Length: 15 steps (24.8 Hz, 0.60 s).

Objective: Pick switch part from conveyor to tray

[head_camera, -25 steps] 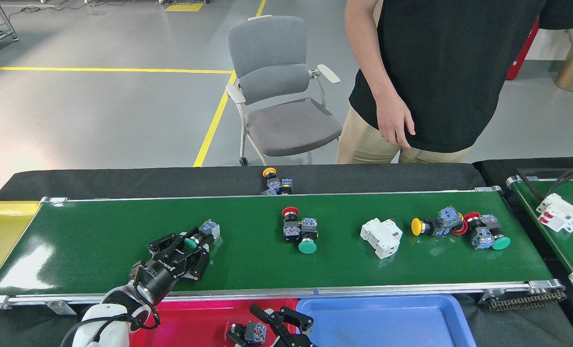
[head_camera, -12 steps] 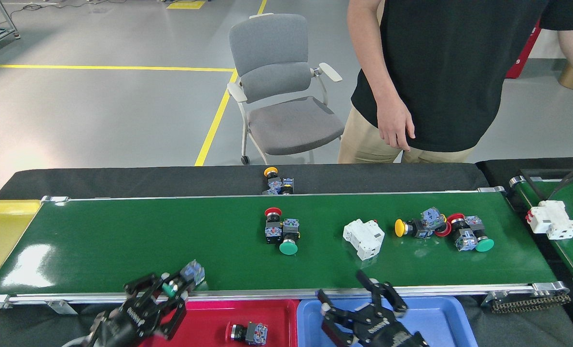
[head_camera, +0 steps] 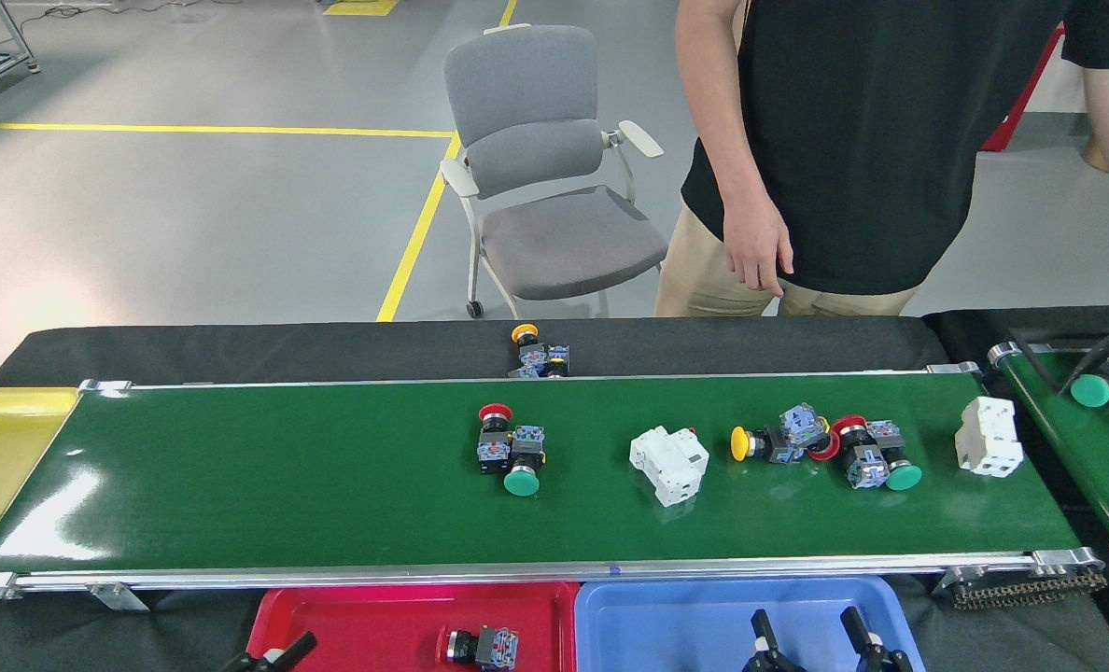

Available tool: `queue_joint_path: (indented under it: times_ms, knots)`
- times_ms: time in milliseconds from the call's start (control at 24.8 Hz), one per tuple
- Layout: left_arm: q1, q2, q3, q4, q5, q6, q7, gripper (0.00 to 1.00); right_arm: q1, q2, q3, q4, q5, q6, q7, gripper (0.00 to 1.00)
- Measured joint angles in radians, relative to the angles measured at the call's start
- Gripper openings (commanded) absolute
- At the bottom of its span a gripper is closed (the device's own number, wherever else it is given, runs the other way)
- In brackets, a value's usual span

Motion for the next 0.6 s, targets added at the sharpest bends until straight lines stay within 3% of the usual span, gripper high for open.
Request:
queue_joint_path:
  times_ms: [121, 282, 523, 604]
  knots:
    - [-0.033, -0.027, 0.098, 0.008, 0.0, 0.066, 0.001, 1.0, -0.15, 0.004, 0.129, 0.121, 0.027, 0.091, 0.044, 0.98]
    - [-0.034, -0.025, 0.139, 0.032, 0.0, 0.125, 0.002, 1.0, -0.318, 0.005, 0.243, 0.308, 0.028, 0.217, 0.06, 0.98]
    - [-0.07, -0.023, 0.13, 0.038, -0.007, 0.136, -0.007, 1.0, -0.456, 0.054, 0.28, 0.5, 0.023, 0.291, 0.062, 0.98]
    - [-0.114, -0.014, 0.12, 0.049, -0.007, 0.138, -0.058, 1.0, -0.497, 0.055, 0.303, 0.551, 0.015, 0.298, 0.063, 0.91]
